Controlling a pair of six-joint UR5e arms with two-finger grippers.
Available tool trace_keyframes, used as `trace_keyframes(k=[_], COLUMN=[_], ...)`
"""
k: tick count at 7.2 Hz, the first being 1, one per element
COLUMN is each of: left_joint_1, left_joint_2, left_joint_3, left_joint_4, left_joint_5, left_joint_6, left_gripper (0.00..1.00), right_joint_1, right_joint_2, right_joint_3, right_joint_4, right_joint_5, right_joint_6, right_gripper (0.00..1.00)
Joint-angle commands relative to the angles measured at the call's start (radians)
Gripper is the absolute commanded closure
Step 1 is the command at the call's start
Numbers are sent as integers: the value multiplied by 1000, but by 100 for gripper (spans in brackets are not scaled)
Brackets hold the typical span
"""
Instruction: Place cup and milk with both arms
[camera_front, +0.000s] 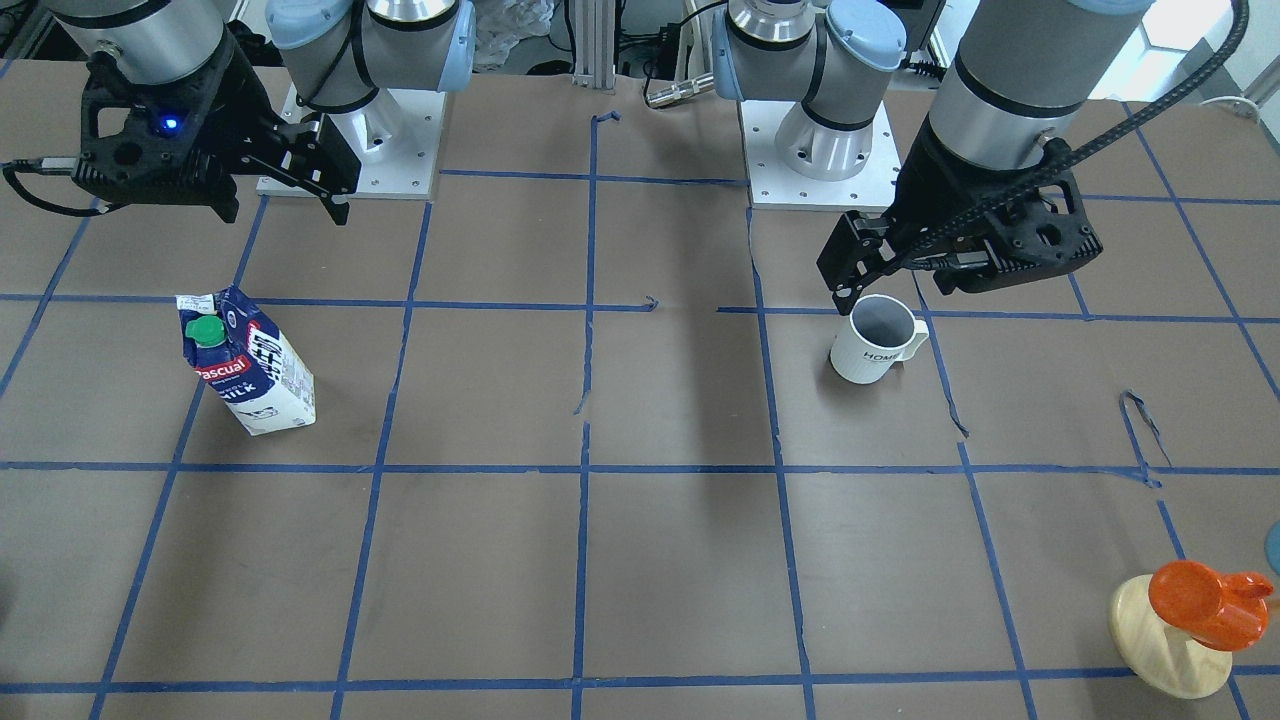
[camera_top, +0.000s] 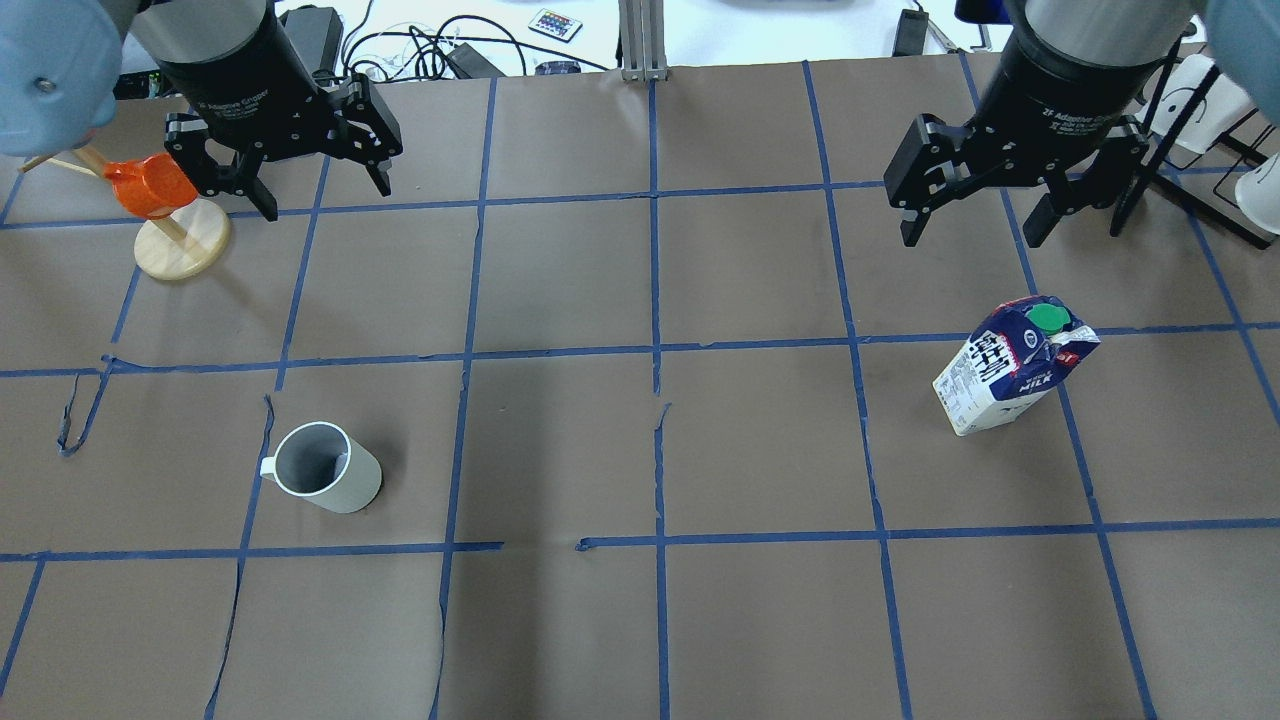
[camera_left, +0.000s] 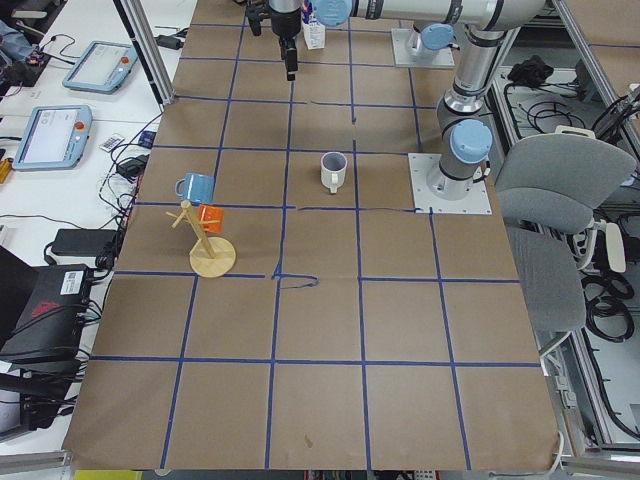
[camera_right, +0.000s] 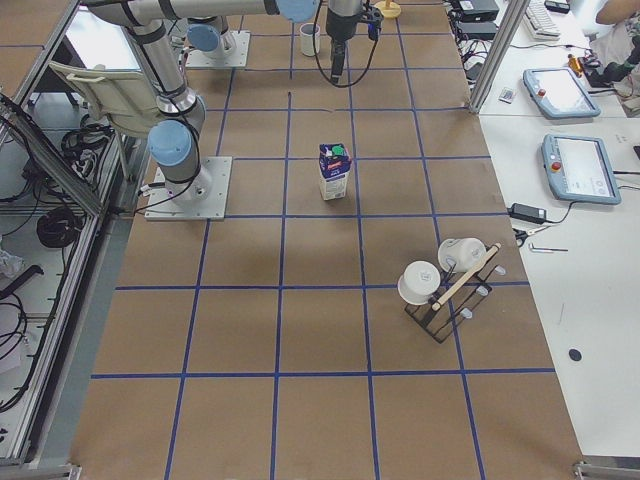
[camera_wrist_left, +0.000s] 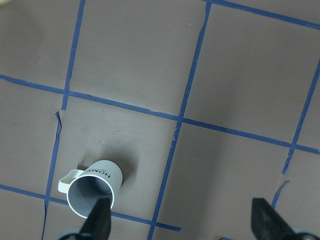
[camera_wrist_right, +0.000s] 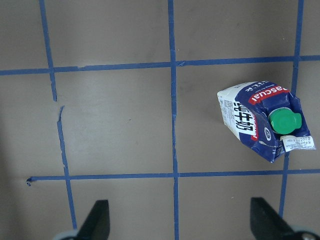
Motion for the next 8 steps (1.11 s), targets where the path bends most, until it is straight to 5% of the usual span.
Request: trace_keyframes(k=[1,8], left_joint_1=[0,6], left_joint_2=[18,26], left_joint_3=[-5,1], left_joint_4=[-3,-18], left_joint_5=[2,1], left_joint_6=[0,0], left_gripper=[0,0], right_joint_1=[-2,-12], right_joint_2=[2,3], right_joint_3=[0,3], right_joint_4=[-7,5], right_joint_5=[-3,-8], right_joint_6=[-1,2], right_gripper=[0,0])
